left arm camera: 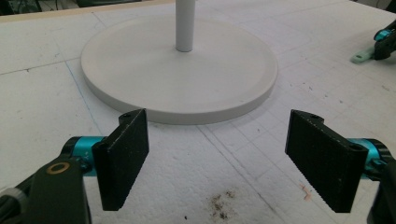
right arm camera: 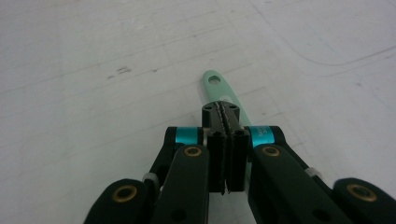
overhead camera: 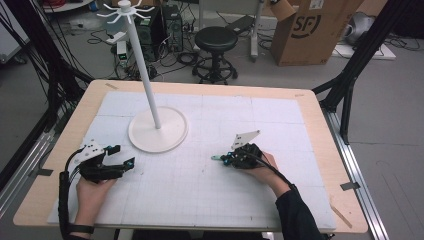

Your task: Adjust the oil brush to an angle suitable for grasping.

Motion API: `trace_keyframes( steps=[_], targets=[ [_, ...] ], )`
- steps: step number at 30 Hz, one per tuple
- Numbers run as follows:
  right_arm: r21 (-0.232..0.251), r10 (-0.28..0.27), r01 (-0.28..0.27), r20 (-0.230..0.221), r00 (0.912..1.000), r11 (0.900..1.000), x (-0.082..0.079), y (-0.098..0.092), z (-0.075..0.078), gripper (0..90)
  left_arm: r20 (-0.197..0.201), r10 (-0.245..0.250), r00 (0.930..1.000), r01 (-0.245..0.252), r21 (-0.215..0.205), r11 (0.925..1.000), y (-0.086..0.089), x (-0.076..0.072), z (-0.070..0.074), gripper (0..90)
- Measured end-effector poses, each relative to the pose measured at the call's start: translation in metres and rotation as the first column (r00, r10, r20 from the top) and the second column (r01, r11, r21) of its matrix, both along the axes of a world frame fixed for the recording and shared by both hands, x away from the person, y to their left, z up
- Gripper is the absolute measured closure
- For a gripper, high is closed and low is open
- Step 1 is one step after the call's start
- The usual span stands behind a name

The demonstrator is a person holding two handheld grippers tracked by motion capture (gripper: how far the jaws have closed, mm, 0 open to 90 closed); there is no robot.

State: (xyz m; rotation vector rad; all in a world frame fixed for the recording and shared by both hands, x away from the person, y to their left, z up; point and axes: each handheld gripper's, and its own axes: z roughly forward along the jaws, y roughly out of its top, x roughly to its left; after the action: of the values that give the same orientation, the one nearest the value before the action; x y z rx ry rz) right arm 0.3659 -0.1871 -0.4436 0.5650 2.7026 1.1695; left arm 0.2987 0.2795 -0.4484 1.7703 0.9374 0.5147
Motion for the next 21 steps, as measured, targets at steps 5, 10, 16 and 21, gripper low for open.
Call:
trace_keyframes(
  steps=[5,10,16,21],
  targets=[
    [0.008,-0.085,0.085,0.0,0.9964,0.996,0.013,-0.002,-0.001,90.0,0.0,0.0,1.0,0.0,0.001,1.0,0.0,0.0,0.0,22.2],
    [0.023,-0.103,0.103,-0.009,0.9947,0.994,0.015,-0.005,0.001,88.1,-0.002,0.0,1.0,0.0,-0.002,1.0,0.0,0.0,0.0,22.2],
    [0.146,-0.107,0.104,0.014,0.9941,0.984,0.002,-0.024,0.03,73.2,0.002,-0.004,1.0,0.004,0.003,1.0,0.0,0.0,0.0,22.2],
    [0.232,-0.126,0.109,0.057,0.9904,0.967,-0.023,-0.046,0.058,57.1,0.002,-0.003,1.0,0.003,0.003,1.0,-0.001,0.0,0.0,22.2]
  ],
)
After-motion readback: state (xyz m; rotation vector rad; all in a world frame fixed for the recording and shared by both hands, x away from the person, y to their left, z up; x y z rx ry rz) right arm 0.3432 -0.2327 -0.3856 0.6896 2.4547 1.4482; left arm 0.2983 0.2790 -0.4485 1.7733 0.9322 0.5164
